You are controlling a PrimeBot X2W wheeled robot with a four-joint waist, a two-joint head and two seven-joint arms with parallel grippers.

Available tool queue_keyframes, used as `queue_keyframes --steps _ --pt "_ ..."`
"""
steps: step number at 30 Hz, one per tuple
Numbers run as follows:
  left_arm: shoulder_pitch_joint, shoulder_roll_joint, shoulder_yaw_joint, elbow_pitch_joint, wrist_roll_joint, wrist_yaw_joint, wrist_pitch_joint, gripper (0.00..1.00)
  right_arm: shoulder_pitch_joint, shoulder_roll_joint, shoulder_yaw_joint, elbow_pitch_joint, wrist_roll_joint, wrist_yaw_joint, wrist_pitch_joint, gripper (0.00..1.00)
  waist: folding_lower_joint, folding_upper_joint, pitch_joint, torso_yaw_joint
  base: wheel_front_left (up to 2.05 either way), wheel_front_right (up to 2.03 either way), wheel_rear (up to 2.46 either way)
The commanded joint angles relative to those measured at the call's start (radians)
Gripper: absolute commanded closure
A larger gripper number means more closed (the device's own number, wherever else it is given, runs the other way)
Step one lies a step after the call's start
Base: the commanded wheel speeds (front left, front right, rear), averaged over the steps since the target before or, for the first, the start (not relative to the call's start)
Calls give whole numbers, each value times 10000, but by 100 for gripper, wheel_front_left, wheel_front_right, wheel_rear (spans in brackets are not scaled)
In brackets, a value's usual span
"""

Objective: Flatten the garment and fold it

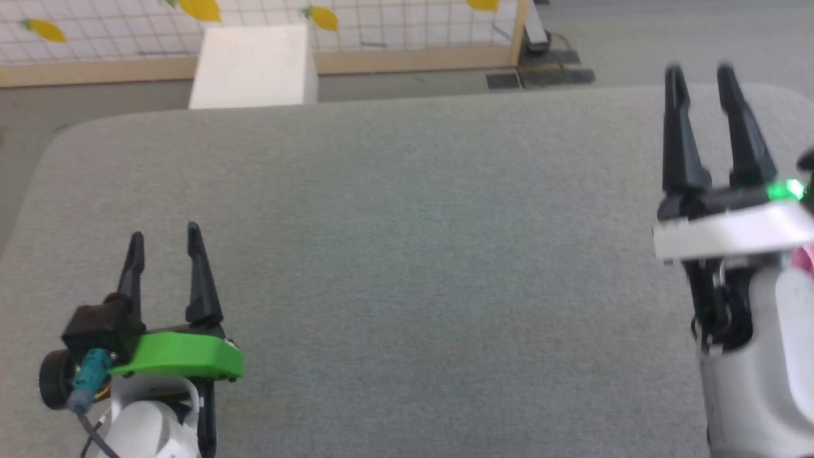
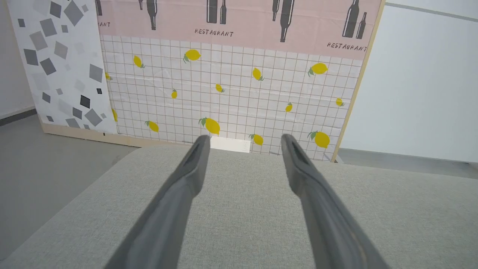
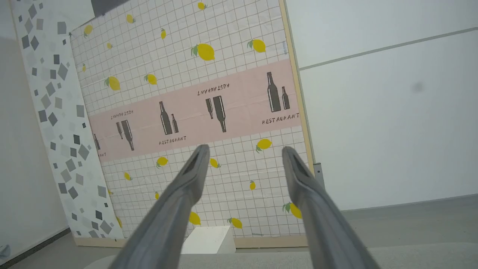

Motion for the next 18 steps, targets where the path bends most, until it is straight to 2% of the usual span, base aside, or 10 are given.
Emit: queue_keyframes --steps 1,11,18 --pt "104 -82 -59 105 199 47 -71 0 403 138 -223 -30 -89 -13 -270 0 1 0 -352 341 0 0 0" --pt "228 -458 -536 729 488 -6 -302 0 2472 374 -27 423 -448 -13 -839 0 1 0 -565 536 0 0 0" --pt "453 -571 -940 1345 225 -642 -347 0 3268 377 242 836 -339 -13 -926 0 1 0 -717 579 0 0 0"
